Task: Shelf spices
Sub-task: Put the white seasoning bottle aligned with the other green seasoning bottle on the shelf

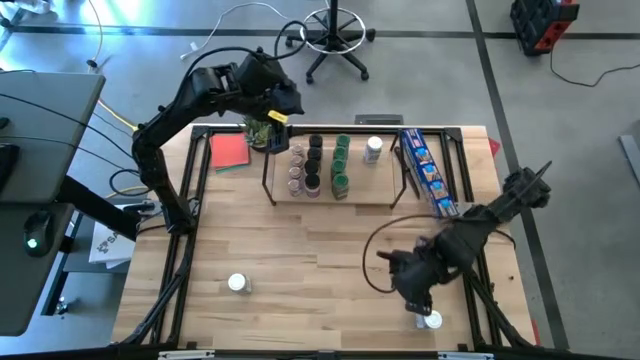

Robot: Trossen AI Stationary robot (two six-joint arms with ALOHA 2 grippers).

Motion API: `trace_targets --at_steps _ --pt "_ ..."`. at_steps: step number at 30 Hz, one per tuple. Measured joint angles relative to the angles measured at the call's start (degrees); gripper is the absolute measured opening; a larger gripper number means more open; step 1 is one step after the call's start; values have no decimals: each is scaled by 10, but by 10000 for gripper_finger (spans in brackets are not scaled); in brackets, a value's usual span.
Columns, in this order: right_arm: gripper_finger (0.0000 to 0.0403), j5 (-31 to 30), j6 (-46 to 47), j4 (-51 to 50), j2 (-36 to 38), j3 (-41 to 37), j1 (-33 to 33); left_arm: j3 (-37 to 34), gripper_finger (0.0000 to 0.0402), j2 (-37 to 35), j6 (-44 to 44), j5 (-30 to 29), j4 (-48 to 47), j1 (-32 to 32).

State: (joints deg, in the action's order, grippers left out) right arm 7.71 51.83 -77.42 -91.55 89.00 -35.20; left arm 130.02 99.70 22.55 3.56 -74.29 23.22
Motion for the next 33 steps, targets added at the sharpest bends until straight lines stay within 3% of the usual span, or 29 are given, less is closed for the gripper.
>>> trace_targets --at_steps 11,26,29,33 --pt "319 -5 99 80 0 -126 -91 0 252 0 -11 -1 -16 0" --pt "317 -3 134 195 0 -242 -94 0 252 0 -30 -4 -26 0" --pt "302 -3 151 205 0 -257 -94 0 252 0 -30 -4 -26 0" --pt "249 -3 154 247 0 -273 -94 0 252 0 -30 -4 -26 0"
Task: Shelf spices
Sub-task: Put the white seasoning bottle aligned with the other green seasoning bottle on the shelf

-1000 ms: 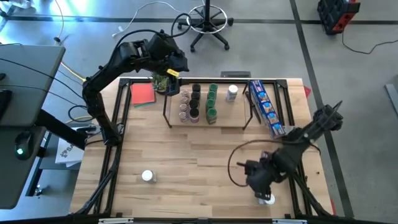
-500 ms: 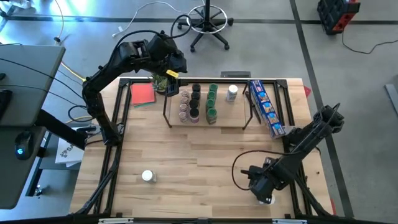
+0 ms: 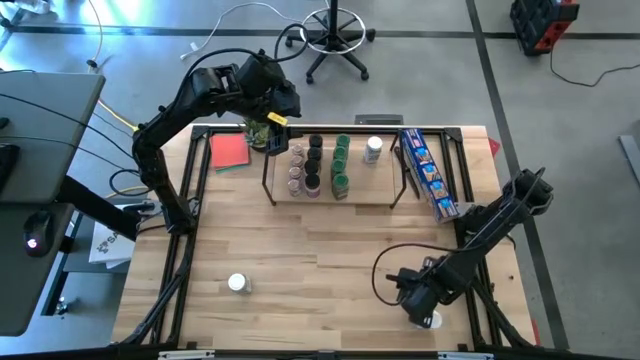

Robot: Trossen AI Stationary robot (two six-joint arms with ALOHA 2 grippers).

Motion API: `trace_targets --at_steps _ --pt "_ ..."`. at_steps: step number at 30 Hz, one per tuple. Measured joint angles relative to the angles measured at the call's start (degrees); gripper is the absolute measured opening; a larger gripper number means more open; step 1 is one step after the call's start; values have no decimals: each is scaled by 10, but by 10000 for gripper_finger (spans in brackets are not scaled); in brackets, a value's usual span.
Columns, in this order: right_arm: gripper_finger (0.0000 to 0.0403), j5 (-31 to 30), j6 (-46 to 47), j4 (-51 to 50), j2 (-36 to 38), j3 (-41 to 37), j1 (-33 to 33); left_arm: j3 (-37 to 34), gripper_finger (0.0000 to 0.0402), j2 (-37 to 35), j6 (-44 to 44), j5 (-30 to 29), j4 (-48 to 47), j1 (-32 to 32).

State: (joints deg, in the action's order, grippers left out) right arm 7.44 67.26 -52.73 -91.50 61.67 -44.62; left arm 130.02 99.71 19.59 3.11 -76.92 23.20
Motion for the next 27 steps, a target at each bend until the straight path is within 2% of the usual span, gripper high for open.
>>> trace_targets --at_steps 4,9,13,19,24,27 --pt "183 4 13 10 0 -1 12 0 252 0 0 0 0 0" --pt "182 6 -14 14 -1 49 65 0 252 0 0 -2 -2 0" --pt "182 30 -84 -35 -1 141 140 0 252 -2 -2 -32 -18 0" --pt "182 14 -227 -190 -3 343 290 0 252 -17 -14 -109 -55 1" --pt "182 -49 -397 -334 -50 487 414 0 252 -39 -11 -121 -55 1" --pt "182 -72 -523 -377 -89 528 476 0 252 -51 -9 -127 -55 2"
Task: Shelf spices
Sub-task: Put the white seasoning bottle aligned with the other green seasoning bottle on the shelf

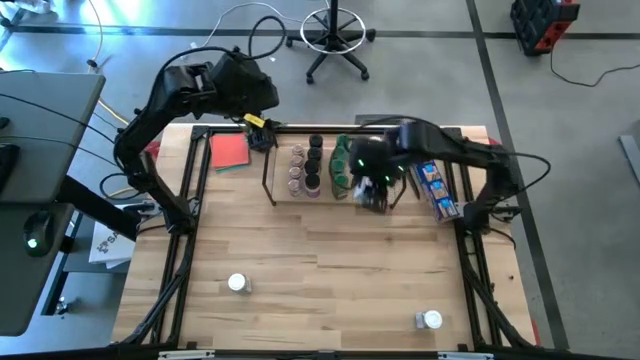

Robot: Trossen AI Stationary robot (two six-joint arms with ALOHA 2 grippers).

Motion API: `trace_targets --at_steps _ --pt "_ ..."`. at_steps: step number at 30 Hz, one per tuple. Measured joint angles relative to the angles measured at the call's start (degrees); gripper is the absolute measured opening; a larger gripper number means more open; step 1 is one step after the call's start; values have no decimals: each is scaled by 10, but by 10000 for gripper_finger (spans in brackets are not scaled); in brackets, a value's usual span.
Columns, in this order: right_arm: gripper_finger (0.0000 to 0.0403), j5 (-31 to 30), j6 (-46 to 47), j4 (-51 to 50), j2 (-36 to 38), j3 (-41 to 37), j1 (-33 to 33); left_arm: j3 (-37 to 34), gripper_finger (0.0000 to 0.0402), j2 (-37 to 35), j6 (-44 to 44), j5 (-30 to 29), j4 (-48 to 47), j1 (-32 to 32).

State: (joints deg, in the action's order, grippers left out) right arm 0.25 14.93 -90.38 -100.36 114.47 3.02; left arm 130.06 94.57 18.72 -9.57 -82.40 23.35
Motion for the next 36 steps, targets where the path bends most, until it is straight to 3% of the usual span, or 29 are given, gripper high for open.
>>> trace_targets --at_steps 6,12,20,30,36 --pt "182 -41 -233 1 -64 1 83 0 252 -17 -12 -4 -1 3" --pt "182 -44 -348 5 -100 -46 139 0 252 -31 -35 -7 -1 3" --pt "182 -50 -375 83 -81 -166 174 0 252 -39 -67 -24 -1 2" --pt "182 -69 -364 135 -79 -222 188 0 252 -39 -71 -26 -1 2" --pt "237 -104 -359 161 -79 -222 188 0 252 -39 -67 -26 -1 2"
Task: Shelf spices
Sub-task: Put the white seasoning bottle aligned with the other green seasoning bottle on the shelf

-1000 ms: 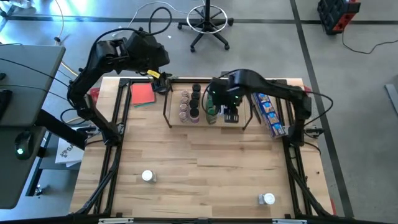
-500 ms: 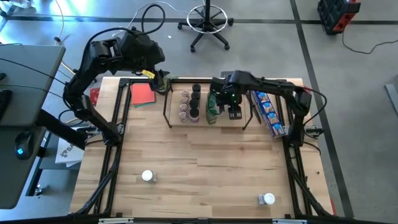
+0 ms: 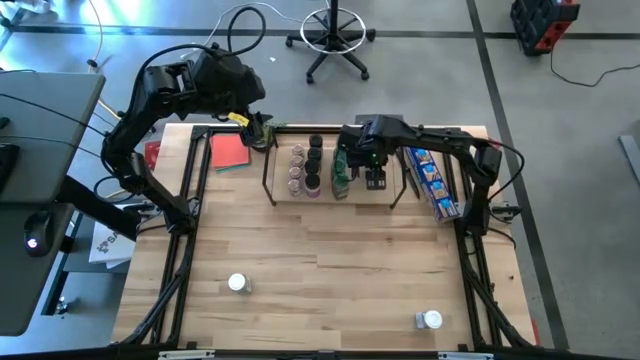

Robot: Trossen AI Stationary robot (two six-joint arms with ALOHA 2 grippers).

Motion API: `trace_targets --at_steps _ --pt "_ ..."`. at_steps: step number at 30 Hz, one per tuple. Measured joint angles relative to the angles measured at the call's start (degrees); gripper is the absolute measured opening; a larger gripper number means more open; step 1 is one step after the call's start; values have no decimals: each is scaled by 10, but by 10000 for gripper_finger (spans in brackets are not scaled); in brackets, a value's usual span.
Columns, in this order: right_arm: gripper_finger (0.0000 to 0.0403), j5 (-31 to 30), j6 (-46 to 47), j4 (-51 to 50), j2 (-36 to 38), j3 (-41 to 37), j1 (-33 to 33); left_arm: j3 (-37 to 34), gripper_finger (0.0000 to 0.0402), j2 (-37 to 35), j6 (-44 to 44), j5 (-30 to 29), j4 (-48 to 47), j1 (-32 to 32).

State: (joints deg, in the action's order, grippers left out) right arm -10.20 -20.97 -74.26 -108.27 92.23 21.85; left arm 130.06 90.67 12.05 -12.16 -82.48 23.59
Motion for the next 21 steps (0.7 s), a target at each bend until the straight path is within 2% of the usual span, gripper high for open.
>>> trace_targets --at_steps 4,14,21 --pt "244 -33 0 -2 0 0 0 0 252 0 0 0 0 0" --pt "248 -36 14 -9 6 0 0 0 252 0 0 0 0 0" --pt "249 -65 16 -8 29 1 0 0 252 0 1 0 0 0"
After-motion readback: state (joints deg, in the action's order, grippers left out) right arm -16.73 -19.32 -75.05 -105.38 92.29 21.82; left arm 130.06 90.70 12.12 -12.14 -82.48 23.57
